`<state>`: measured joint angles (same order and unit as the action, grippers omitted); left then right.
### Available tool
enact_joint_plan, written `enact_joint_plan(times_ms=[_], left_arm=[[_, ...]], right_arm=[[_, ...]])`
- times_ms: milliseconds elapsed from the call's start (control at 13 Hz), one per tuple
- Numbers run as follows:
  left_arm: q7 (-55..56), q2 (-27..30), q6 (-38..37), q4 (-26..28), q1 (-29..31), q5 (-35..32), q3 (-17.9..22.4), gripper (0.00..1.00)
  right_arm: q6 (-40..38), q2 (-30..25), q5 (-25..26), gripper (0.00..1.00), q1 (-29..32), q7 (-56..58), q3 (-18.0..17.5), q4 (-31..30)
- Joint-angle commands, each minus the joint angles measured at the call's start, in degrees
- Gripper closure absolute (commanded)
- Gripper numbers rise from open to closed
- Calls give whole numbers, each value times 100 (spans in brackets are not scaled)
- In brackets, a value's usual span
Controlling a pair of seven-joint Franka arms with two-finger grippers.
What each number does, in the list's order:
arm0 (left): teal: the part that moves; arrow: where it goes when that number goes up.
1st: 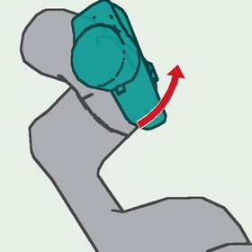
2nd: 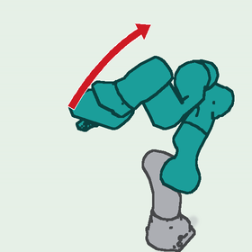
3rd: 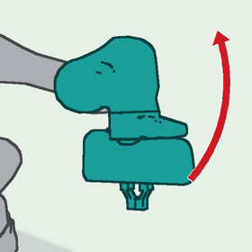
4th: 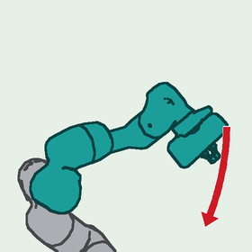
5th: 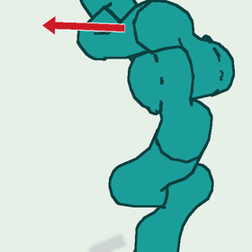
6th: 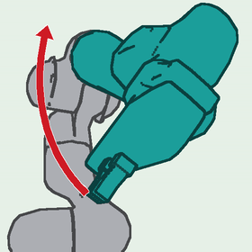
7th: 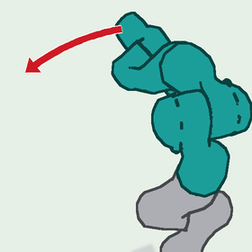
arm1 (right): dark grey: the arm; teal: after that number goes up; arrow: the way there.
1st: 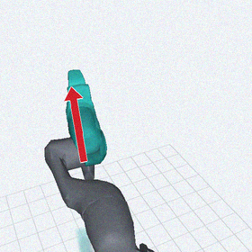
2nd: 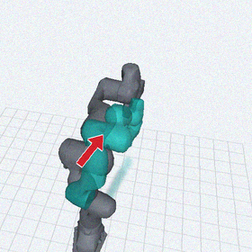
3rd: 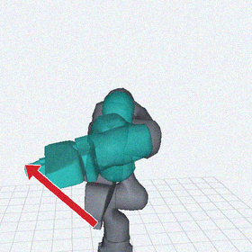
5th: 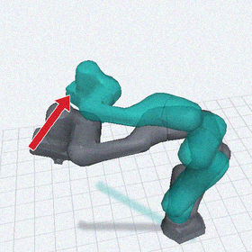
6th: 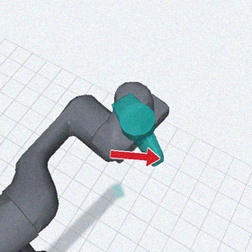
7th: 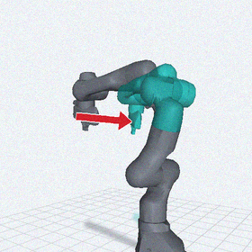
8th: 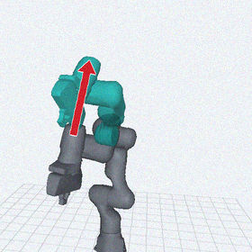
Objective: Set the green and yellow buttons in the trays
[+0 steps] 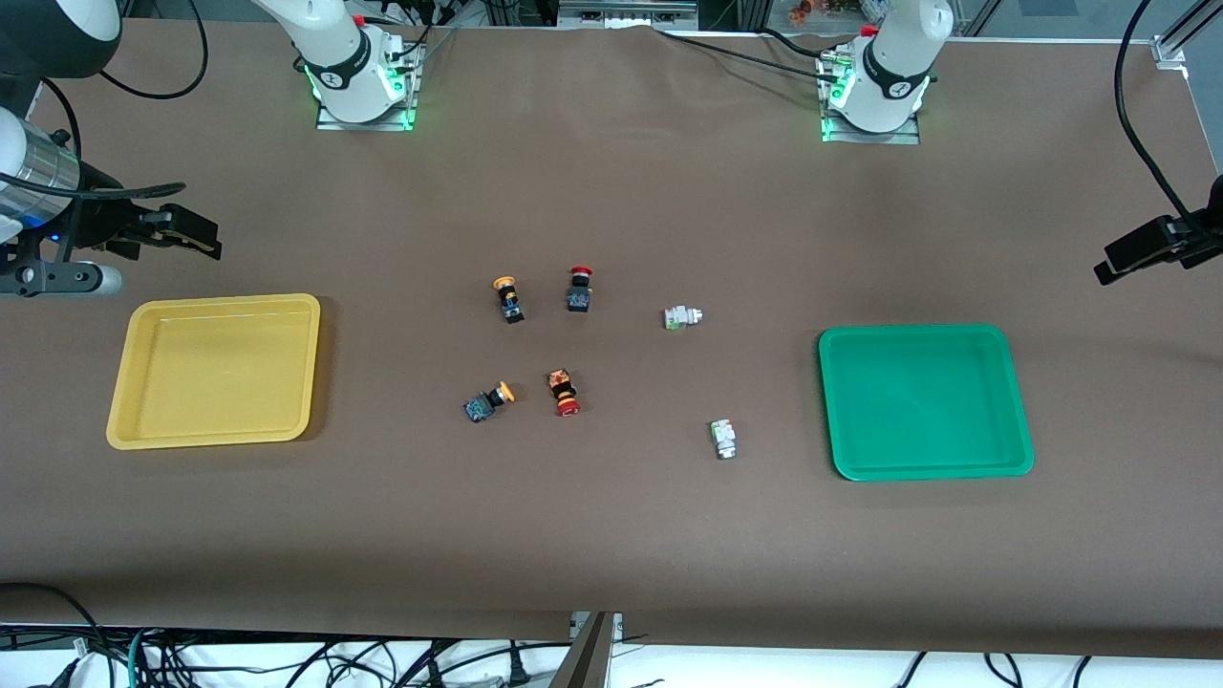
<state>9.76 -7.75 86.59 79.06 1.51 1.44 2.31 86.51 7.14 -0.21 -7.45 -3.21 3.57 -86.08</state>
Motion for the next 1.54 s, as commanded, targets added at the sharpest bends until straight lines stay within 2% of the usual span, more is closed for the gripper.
enact_joint_plan(times_ms=[0, 1000, 1462], left_arm=[[9, -42, -28, -145, 15, 32, -3, 0], [-44, -33, -45, -145, 24, 111, -29, 0], [-44, -16, -107, -119, 7, 102, -47, 0]], right_arm=[[-117, -29, 30, 0, 6, 14, -6, 91], [-117, -11, -14, 0, -11, -66, -32, 65], [-64, 234, 29, 0, -134, 30, -41, 56]])
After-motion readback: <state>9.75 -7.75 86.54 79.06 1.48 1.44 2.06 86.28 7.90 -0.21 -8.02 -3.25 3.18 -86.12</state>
